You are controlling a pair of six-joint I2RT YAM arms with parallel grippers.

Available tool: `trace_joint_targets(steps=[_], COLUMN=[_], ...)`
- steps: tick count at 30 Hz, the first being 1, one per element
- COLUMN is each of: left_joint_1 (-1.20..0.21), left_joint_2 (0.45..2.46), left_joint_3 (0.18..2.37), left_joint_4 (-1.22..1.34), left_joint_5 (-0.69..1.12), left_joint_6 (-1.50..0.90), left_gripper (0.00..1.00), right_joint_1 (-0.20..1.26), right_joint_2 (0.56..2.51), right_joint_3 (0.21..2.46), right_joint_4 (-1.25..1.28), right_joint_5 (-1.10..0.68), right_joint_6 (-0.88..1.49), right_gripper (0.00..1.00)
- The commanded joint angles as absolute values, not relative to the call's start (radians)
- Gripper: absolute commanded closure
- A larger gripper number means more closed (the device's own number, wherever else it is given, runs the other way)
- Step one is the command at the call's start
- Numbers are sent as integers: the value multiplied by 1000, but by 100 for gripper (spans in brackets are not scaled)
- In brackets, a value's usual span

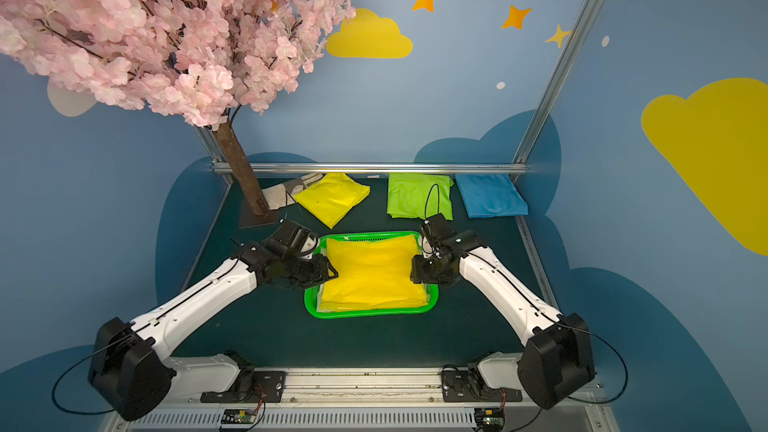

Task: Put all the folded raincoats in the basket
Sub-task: Place the raincoat in the basket, then move the basket to the center of the board.

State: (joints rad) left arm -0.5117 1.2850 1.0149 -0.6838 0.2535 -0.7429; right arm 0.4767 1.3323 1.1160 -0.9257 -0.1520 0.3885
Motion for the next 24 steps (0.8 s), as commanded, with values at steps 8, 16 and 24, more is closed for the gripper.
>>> trace_joint_targets(steps=[8,16,24], left_joint_1=[-387,-329,-205], left_joint_2=[1195,1193,1253], left_joint_3=[1020,1008,1047], left_joint_4=[-723,-724,-715], left_joint_5=[261,292,284], left_joint_6=[-689,-663,-641], left_gripper=[46,46,43], right_joint_1=[331,403,497], right_joint_2=[1463,1647,1643], right_joint_3=[1213,1273,1321], right_joint_4=[-968,-965,-980], right_joint_5=[-34,-125,-81], right_joint_6=[314,248,222], right_gripper=[34,45,38])
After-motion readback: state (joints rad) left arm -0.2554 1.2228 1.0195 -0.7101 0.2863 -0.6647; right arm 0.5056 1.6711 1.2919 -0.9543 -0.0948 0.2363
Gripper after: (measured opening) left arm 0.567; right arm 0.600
